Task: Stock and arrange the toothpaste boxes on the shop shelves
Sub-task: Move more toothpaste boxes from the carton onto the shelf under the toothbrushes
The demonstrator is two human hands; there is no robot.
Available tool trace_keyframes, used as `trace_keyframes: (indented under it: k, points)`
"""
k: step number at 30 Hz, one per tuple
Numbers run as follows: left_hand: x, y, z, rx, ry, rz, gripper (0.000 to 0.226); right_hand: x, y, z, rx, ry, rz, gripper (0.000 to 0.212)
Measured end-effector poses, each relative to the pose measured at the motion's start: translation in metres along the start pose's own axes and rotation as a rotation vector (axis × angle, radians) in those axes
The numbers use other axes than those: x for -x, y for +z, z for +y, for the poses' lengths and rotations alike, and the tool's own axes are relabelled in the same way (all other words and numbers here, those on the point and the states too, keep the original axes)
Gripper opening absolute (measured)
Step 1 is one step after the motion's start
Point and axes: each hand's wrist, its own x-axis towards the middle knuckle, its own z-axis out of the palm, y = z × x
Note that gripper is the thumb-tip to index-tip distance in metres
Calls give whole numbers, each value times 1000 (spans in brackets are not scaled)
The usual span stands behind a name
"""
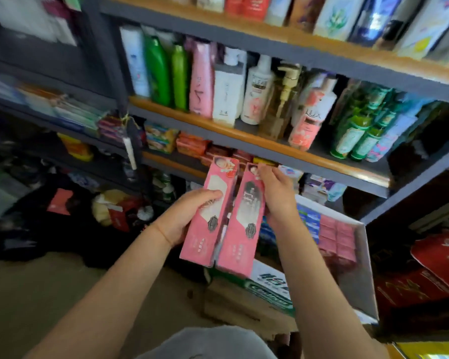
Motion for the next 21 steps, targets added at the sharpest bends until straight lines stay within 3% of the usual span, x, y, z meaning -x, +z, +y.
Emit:
trace_keyframes:
  k: [2,7,10,14,17,21]
  points:
    - [20,-54,10,26,11,48,17,10,56,5,-26,99,-13,24]
    - [66,-182,28,143,-4,169,15,31,181,15,-247,378,-74,15]
    - [85,-243,32,240,52,196,26,40,241,11,-382,504,-104,15]
    - [85,-299,53,331,72,247,31,32,311,-2,-448,547,-168,14]
    - [68,-328,78,362,60,293,29,8,355,-1,-524,559,-242,26]
    - [27,-375,120,325,60,350,30,-39,413,1,-542,511,-468,34]
